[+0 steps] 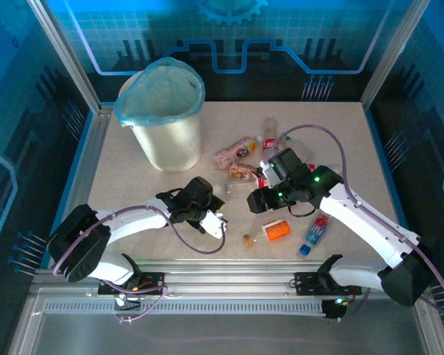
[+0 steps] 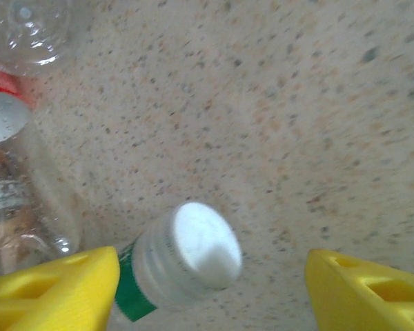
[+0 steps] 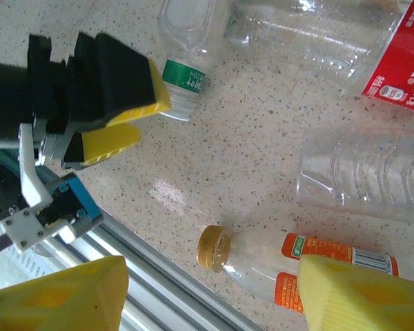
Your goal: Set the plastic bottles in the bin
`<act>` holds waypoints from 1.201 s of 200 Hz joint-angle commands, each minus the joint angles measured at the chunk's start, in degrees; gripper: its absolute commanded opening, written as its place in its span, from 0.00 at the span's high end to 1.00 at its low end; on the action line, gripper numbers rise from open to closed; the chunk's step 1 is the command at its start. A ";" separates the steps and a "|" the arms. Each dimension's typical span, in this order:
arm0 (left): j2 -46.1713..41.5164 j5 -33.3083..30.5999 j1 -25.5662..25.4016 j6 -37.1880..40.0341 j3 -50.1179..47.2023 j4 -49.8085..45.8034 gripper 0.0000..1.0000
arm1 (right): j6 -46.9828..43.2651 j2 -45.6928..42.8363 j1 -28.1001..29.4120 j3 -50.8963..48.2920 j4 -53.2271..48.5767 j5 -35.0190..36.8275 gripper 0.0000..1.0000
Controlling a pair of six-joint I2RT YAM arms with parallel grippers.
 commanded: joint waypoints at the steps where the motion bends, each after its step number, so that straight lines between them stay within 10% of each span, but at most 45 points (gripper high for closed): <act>1: 1.86 -0.71 0.58 4.65 -1.39 5.85 0.25 | 1.52 -2.19 0.78 -2.03 1.90 -1.43 0.33; 240: 8.19 -3.62 2.37 11.84 1.79 7.72 0.29 | 2.50 -1.61 4.50 -0.97 4.14 -1.26 0.32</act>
